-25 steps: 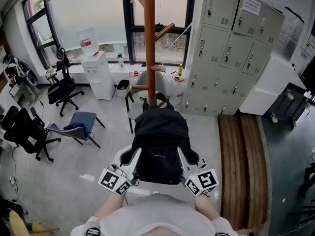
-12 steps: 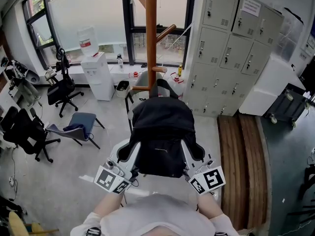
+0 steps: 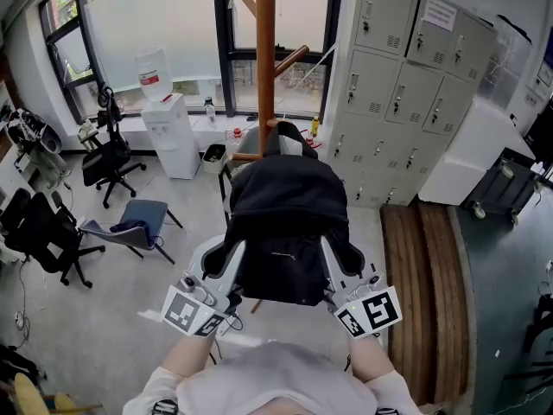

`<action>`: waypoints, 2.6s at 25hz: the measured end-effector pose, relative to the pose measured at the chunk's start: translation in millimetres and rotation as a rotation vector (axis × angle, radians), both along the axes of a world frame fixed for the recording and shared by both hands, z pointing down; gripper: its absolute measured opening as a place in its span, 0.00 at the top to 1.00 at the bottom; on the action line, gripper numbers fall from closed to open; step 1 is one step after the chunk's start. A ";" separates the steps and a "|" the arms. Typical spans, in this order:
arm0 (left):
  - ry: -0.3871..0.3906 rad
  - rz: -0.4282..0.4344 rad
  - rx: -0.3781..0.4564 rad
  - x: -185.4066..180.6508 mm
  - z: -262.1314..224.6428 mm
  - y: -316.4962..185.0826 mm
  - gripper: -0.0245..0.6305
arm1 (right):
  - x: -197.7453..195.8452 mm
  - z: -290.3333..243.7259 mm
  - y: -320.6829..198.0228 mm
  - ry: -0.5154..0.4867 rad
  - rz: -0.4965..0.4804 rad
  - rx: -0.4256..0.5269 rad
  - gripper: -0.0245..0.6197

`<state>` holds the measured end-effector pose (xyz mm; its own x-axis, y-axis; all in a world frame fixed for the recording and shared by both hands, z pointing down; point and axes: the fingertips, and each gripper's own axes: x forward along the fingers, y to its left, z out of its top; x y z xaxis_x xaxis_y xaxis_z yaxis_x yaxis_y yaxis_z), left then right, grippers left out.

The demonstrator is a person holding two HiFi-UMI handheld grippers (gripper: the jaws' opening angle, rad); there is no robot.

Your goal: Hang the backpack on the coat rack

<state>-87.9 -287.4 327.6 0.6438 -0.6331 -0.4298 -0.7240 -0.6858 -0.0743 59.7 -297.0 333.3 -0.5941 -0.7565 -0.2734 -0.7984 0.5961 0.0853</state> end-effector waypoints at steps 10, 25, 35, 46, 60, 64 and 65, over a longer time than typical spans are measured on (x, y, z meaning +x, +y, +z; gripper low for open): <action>0.002 0.014 0.012 1.7 -10.6 -21.0 0.89 | 1.2 -10.0 -20.4 0.006 -0.001 0.010 0.88; 0.000 0.015 -0.072 -0.3 12.3 -49.9 0.89 | -1.5 13.6 -49.1 0.014 0.000 -0.066 0.88; 0.001 -0.007 -0.148 -2.1 40.0 -59.1 0.89 | -3.3 41.0 -60.5 0.028 0.004 -0.138 0.88; -0.022 -0.042 -0.232 -7.3 66.8 -72.5 0.89 | -8.2 70.5 -75.6 0.046 0.000 -0.231 0.88; -0.088 -0.126 -0.293 -12.4 102.7 -93.5 0.86 | -8.0 104.8 -96.4 0.059 0.047 -0.326 0.85; -0.100 -0.165 -0.296 -17.0 106.3 -97.7 0.78 | -1.1 107.2 -102.0 0.085 0.106 -0.315 0.75; -0.097 -0.171 -0.296 -17.7 106.5 -97.8 0.76 | 0.9 106.8 -102.5 0.085 0.117 -0.313 0.70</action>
<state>-105.6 -385.3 434.1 0.5469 -0.8230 -0.1534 -0.8293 -0.5577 0.0354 60.6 -399.5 440.1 -0.5094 -0.8600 0.0295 -0.8605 0.5091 -0.0180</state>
